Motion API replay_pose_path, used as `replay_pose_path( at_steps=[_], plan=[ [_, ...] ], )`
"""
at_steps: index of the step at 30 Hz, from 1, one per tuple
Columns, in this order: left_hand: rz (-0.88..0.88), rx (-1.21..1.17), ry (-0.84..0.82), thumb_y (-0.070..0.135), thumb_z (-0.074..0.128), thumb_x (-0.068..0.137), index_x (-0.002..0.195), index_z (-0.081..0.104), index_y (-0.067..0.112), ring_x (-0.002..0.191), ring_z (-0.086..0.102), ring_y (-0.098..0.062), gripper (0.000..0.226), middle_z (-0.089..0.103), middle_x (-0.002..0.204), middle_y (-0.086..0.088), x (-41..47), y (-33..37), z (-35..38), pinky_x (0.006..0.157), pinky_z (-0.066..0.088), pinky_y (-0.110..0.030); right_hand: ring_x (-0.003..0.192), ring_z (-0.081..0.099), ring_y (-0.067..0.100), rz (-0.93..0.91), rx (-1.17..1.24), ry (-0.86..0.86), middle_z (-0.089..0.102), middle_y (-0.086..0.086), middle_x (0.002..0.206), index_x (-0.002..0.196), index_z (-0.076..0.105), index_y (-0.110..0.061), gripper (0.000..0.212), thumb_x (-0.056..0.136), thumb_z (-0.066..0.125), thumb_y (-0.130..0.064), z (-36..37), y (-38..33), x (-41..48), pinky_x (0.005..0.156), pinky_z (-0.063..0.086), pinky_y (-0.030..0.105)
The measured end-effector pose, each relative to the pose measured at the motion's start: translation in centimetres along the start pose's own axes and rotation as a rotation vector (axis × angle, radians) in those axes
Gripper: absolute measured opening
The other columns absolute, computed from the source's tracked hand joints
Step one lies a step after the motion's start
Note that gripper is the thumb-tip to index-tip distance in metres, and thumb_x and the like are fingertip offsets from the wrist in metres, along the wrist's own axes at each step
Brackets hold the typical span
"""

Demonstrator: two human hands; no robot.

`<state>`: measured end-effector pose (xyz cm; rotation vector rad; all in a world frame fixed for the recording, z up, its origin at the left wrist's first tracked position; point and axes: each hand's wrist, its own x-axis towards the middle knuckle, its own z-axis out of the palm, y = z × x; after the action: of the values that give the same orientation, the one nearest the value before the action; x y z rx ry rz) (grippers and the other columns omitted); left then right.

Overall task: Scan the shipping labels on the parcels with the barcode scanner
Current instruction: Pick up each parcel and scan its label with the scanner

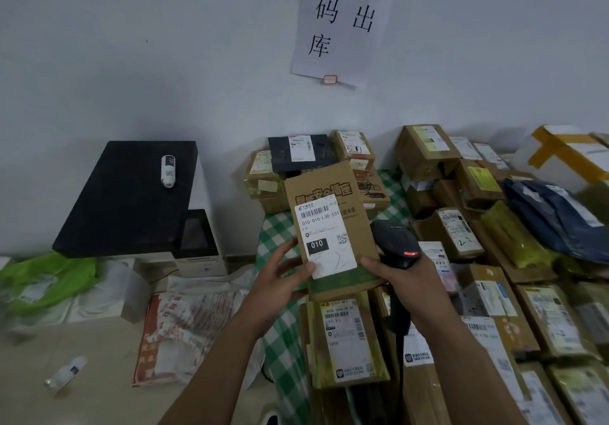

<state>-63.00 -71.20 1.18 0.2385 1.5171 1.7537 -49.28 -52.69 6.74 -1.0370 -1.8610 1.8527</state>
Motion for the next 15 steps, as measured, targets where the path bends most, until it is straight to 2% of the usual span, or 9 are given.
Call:
replay_pose_path(
  at_steps=[3,6,8,9,12,15],
  plan=[
    [0.032,0.025,0.003,0.015,0.077,0.091,0.143,0.044,0.048,0.105,0.068,-0.007,0.07,0.062,0.122,0.009,0.3,0.6,-0.3,0.076,0.062,-0.029,0.105,0.076,0.02,0.019,-0.04,-0.018,0.079,-0.003,0.112,0.125,0.07,-0.025,0.065,0.065,0.095,-0.031,-0.2,0.1,-0.1,0.096,0.058,0.048],
    [0.076,0.035,0.051,0.006,0.075,0.091,0.149,0.04,0.047,0.098,0.072,-0.005,0.08,0.063,0.125,0.007,1.0,1.1,-0.5,0.078,0.063,-0.032,0.103,0.074,0.014,0.017,-0.082,0.084,0.078,-0.01,0.107,0.123,0.069,-0.031,0.052,0.076,0.092,-0.035,-0.1,0.1,0.0,0.098,0.059,0.05],
    [0.124,0.101,0.133,0.011,0.078,0.089,0.15,0.036,0.054,0.114,0.068,-0.011,0.085,0.063,0.134,0.006,1.8,1.3,-0.7,0.09,0.062,-0.045,0.104,0.071,0.015,0.021,-0.093,0.131,0.077,-0.012,0.104,0.12,0.069,-0.036,0.042,0.083,0.088,-0.038,0.2,0.1,0.0,0.098,0.058,0.053],
    [0.15,0.144,0.163,0.014,0.079,0.089,0.149,0.034,0.057,0.121,0.064,-0.014,0.087,0.062,0.137,0.008,2.3,1.4,-0.8,0.092,0.061,-0.046,0.104,0.07,0.015,0.015,-0.095,0.12,0.076,-0.012,0.102,0.119,0.069,-0.037,0.038,0.085,0.086,-0.038,0.3,-0.1,-0.1,0.098,0.058,0.053],
    [0.213,0.252,0.217,0.013,0.077,0.091,0.157,0.028,0.048,0.126,0.057,-0.016,0.089,0.058,0.141,0.008,3.5,1.7,-1.1,0.081,0.057,-0.024,0.096,0.075,0.014,-0.011,-0.135,0.036,0.079,-0.012,0.098,0.122,0.068,-0.035,0.032,0.092,0.079,-0.035,1.0,-1.1,-0.4,0.094,0.058,0.047],
    [0.26,0.332,0.253,0.006,0.075,0.092,0.16,0.028,0.039,0.13,0.053,-0.018,0.09,0.056,0.137,0.006,4.8,1.6,-1.6,0.08,0.054,-0.021,0.08,0.077,0.01,-0.032,-0.189,-0.069,0.08,-0.007,0.099,0.123,0.068,-0.03,0.026,0.097,0.072,-0.032,1.7,-2.4,-0.9,0.077,0.056,0.032]
  ],
)
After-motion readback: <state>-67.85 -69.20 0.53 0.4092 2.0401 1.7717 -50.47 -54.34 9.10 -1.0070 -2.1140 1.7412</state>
